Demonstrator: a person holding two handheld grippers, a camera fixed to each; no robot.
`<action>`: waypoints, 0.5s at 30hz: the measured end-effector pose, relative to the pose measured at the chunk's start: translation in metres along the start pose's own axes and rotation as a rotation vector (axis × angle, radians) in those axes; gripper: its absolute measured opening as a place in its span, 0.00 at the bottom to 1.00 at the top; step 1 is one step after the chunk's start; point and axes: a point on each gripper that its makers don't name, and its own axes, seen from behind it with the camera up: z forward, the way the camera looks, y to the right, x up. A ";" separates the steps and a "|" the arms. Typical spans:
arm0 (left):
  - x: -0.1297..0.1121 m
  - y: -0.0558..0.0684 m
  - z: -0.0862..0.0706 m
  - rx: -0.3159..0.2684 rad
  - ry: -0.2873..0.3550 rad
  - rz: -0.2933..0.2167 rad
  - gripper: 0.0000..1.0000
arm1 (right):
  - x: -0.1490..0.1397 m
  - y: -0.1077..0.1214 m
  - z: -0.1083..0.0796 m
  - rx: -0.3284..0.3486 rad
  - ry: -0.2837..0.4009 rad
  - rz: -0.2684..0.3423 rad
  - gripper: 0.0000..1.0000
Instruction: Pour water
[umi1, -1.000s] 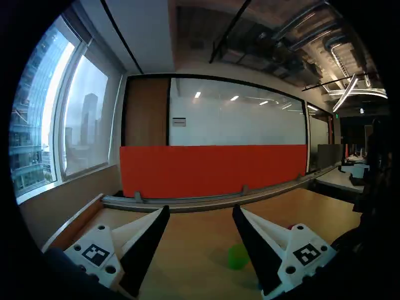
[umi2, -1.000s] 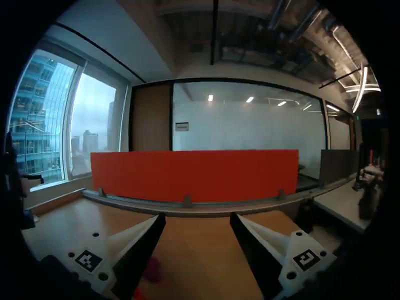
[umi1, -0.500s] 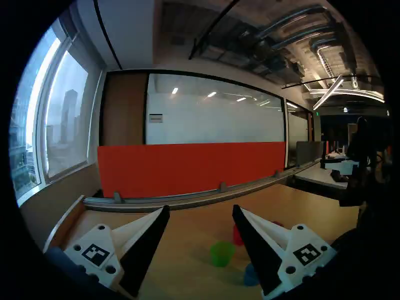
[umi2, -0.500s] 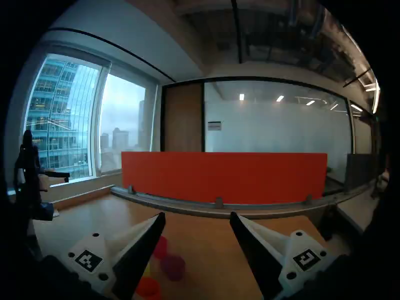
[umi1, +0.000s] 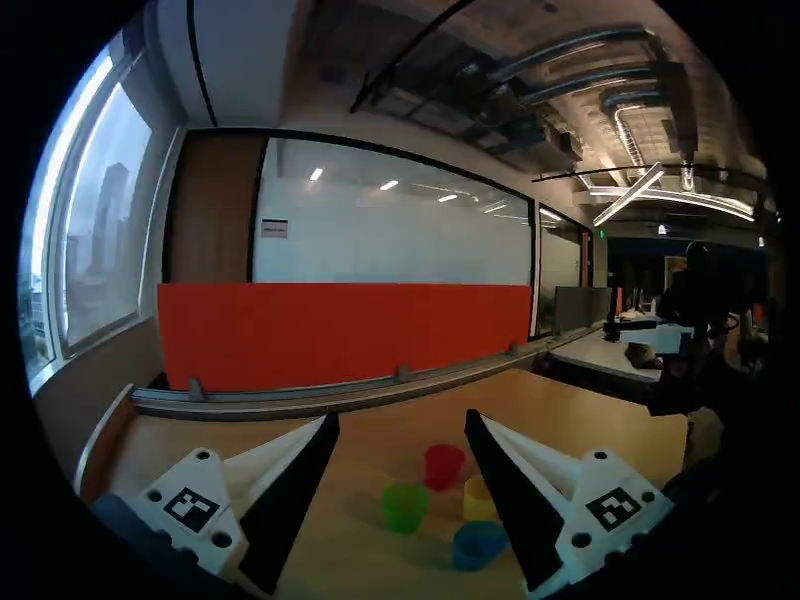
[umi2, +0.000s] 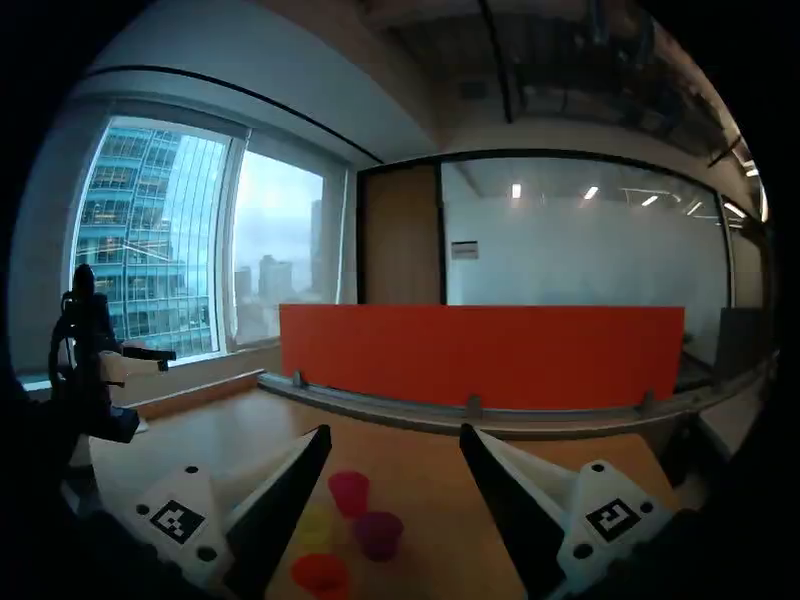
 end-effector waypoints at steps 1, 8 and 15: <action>-0.001 0.001 0.000 -0.003 -0.004 0.003 0.94 | 0.000 -0.001 0.000 0.003 -0.003 -0.002 1.00; -0.009 0.009 0.000 -0.036 -0.032 0.025 0.93 | -0.002 -0.007 0.000 0.028 -0.032 -0.011 1.00; -0.021 0.017 0.000 -0.073 -0.068 0.034 0.93 | -0.010 -0.013 0.001 0.056 -0.076 -0.033 1.00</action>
